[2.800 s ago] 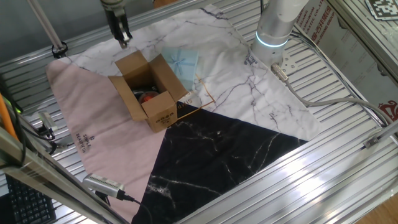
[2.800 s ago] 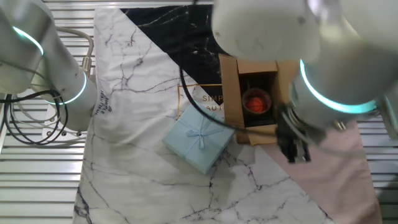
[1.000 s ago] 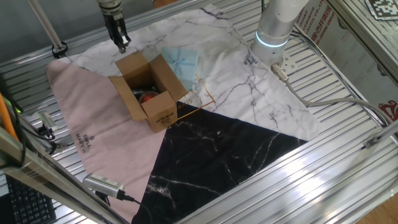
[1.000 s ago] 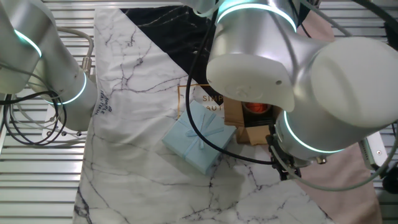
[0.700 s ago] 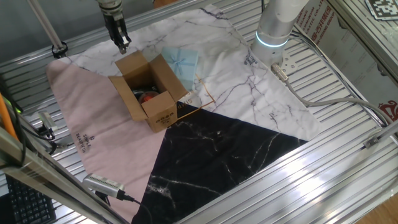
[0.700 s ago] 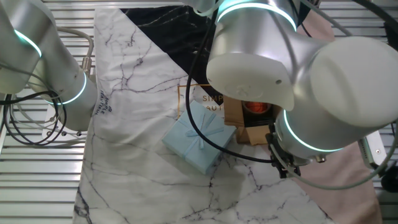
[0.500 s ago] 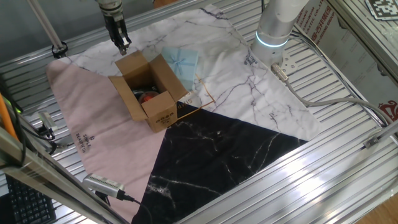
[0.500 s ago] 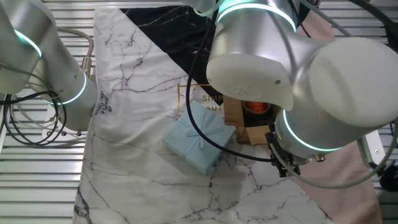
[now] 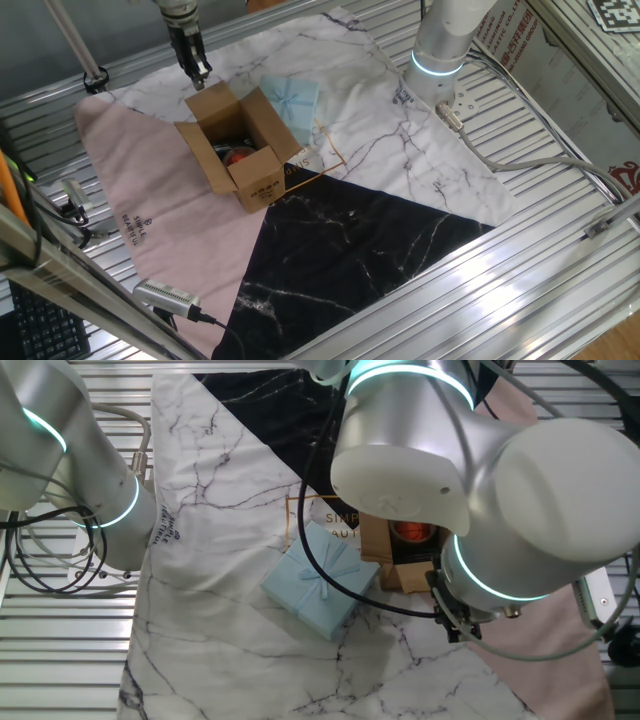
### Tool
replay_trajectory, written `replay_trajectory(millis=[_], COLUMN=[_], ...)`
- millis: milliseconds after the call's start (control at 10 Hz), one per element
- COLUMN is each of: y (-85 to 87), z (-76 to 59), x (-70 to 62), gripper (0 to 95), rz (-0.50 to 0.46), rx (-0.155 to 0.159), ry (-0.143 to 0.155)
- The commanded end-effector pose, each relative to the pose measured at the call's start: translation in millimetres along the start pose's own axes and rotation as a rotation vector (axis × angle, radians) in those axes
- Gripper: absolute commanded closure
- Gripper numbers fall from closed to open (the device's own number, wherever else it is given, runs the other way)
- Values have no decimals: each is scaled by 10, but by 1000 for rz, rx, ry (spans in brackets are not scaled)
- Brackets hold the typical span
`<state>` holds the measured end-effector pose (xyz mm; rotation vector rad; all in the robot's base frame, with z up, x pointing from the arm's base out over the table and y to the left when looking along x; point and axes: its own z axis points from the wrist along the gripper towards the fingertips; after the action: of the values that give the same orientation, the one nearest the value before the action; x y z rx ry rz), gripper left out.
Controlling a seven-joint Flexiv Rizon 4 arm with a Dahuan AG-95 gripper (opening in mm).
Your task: Cover the box
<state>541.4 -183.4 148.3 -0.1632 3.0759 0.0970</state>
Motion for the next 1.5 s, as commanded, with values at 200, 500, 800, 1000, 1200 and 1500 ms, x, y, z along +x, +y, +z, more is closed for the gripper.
replay_trajectory(millis=[200,500,800,1000,1200,1500], y=[28,78,102,123,162,234], z=[8,40,40,29,25,1], x=[6,-2,1,7,4,-30], gripper=[950,950,950,950,950,950], rz=[8,15,20,27,35,45], rx=[1,-1,-3,-4,-4,0], ry=[-4,-8,-8,-8,-9,-6])
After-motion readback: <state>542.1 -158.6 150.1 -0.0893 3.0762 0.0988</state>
